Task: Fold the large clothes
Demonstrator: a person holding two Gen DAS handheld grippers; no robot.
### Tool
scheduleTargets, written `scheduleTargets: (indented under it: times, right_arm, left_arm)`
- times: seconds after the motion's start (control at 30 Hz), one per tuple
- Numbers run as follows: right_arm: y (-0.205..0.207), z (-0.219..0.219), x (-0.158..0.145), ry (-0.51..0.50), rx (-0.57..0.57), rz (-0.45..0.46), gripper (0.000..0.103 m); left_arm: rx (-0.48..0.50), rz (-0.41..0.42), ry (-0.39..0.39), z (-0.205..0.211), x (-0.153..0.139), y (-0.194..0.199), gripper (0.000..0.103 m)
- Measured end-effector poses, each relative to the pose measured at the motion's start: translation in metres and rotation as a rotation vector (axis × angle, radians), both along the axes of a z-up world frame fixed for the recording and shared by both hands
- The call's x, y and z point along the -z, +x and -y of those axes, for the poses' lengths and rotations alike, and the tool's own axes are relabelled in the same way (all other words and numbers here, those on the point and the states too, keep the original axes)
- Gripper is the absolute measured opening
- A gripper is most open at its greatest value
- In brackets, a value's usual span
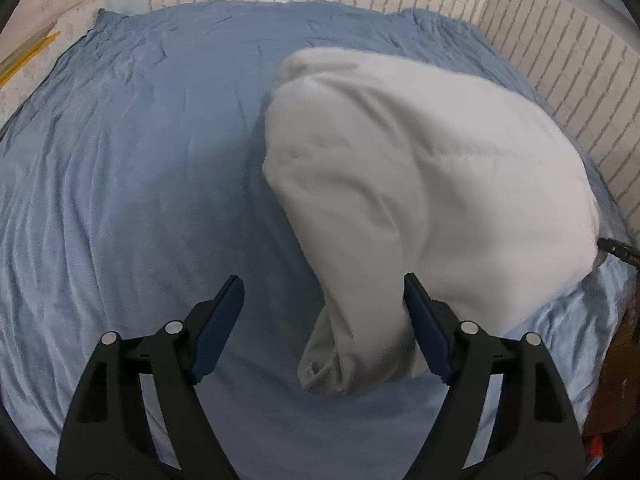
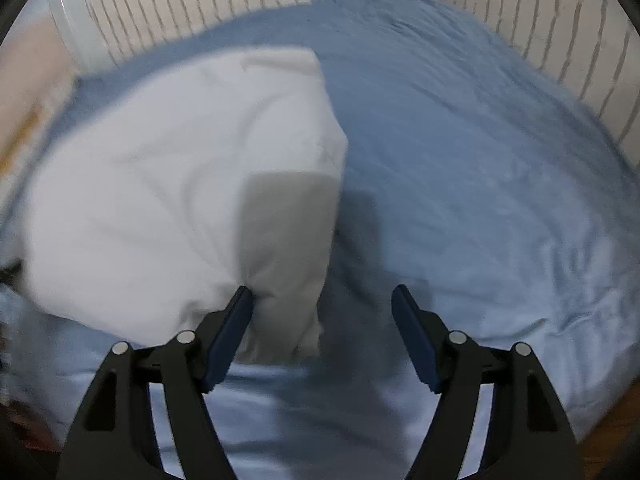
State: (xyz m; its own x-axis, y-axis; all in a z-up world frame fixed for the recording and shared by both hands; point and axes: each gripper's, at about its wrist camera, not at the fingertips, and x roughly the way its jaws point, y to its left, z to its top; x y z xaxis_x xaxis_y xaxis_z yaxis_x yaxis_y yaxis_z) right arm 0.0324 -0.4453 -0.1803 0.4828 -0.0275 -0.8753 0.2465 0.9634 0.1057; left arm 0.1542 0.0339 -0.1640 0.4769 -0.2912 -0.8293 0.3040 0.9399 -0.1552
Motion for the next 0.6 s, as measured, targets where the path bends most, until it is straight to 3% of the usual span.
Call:
scheduleTargets:
  times: [0.13,0.27,0.47,0.57,0.6]
  right_arm:
    - [0.009,0.004,0.029,0.054,0.072,-0.029,0.076]
    - [0.014,0.0,0.031,0.034,0.105,-0.028,0.079]
    - [-0.013,-0.01,0.005,-0.007,0.183,0.016,0.079]
    - [-0.03,-0.035,-0.026,-0.011,0.179,0.094,0.082]
    - [-0.036,-0.046,-0.036,-0.011,0.18,0.119,0.088]
  left_arm:
    - [-0.001,-0.053,-0.063,-0.009,0.015,0.002,0.081]
    - [-0.009,-0.051,-0.078,-0.012,0.018,-0.004,0.081]
    - [-0.023,-0.052,-0.088,-0.036,0.014,-0.016,0.083]
    - [-0.032,-0.028,-0.039,-0.038,-0.003,-0.028,0.084]
    - [-0.029,-0.003,-0.008,-0.036,-0.011,-0.033,0.085]
